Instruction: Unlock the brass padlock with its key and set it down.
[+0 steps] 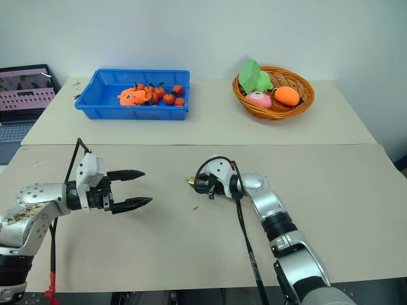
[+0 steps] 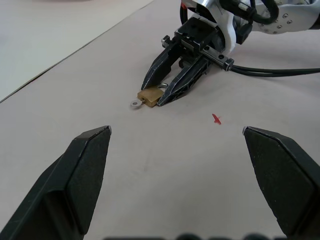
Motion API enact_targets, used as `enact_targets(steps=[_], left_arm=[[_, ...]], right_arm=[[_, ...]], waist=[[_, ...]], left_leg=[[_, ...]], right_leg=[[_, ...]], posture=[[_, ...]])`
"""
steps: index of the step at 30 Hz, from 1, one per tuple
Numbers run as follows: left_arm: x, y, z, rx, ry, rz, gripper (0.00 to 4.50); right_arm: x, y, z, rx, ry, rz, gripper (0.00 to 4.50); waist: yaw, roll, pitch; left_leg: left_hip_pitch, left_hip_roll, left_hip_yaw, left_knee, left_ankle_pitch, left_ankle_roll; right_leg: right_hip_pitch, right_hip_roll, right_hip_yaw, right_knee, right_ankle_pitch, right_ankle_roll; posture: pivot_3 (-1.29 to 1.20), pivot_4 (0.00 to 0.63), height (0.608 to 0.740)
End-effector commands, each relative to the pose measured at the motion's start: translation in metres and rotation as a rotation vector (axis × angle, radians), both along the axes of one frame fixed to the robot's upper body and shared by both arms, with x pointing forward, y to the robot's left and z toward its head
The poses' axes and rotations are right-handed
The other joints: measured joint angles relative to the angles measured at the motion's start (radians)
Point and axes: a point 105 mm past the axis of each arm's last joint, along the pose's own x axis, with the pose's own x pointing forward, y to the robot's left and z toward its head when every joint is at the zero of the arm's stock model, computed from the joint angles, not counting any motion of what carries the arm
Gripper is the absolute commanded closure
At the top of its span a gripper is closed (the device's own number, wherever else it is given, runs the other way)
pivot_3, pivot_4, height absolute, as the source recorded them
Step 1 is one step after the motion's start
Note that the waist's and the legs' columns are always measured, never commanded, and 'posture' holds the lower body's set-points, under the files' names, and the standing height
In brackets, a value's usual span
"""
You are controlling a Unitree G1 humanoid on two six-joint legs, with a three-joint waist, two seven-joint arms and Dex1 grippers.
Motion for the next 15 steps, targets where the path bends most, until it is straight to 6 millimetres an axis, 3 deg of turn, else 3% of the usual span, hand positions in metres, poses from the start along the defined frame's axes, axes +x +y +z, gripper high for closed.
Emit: enact_targets(steps=[1, 4, 8, 11, 15], left_arm=[[0.001, -0.005, 0.012, -0.005, -0.045, -0.005, 0.00], [0.004, -0.008, 0.017, -0.034, -0.040, -0.003, 0.00], [0.006, -0.015, 0.023, -0.088, 0.003, -0.026, 0.00], [0.001, -0.021, 0.025, -0.137, 0.096, -0.068, 0.00], [-0.017, -0.024, 0.031, -0.225, 0.305, -0.160, 0.00]], right_arm=[[-0.017, -0.012, 0.052, 0.037, -0.165, 0.006, 3.57], [-0.049, -0.018, 0.078, 0.016, -0.224, 0.062, 3.57], [-0.092, -0.013, 0.092, -0.068, -0.246, 0.211, 3.57], [-0.105, -0.007, 0.090, -0.110, -0.246, 0.267, 3.57], [-0.103, 0.001, 0.085, -0.140, -0.258, 0.283, 3.57]], waist=[[0.004, 0.001, 0.001], [0.014, 0.002, 0.001], [0.019, 0.002, 0.001], [0.016, 0.002, 0.001], [0.008, 0.001, 0.002]], left_leg=[[0.000, 0.000, 0.000, 0.000, 0.000, 0.000], [-0.005, -0.002, 0.000, 0.001, 0.000, 0.000], [-0.004, -0.001, -0.001, 0.002, 0.000, 0.000], [-0.003, 0.000, -0.001, 0.001, 0.000, 0.000], [-0.003, -0.001, -0.001, 0.002, 0.000, 0.000]], right_leg=[[0.000, 0.000, 0.000, 0.000, 0.000, 0.000], [-0.002, -0.002, -0.001, -0.001, 0.000, 0.001], [-0.001, -0.001, -0.001, -0.002, 0.000, 0.001], [0.000, 0.001, -0.001, -0.002, 0.000, 0.001], [0.000, 0.000, -0.001, -0.001, 0.000, 0.001]], posture=[[0.00, 0.150, 0.740], [0.00, 0.150, 0.740], [0.00, 0.150, 0.740], [0.00, 0.150, 0.740], [0.00, 0.150, 0.740]])
